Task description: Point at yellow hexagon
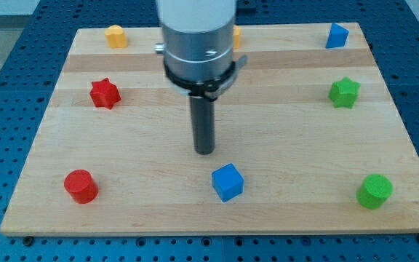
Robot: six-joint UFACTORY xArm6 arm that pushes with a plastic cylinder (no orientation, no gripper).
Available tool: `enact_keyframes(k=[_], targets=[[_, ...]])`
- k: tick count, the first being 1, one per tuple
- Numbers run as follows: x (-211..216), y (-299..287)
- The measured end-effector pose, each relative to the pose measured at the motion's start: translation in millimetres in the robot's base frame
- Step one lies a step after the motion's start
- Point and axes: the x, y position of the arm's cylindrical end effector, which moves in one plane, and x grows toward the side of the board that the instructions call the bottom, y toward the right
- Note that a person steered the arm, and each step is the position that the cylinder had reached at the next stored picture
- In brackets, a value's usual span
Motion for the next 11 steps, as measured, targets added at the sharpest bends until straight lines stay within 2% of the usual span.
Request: enact_keyframes(k=[3, 6, 9, 11], targets=[[75, -17], [72, 49], [44, 109], [47, 148]])
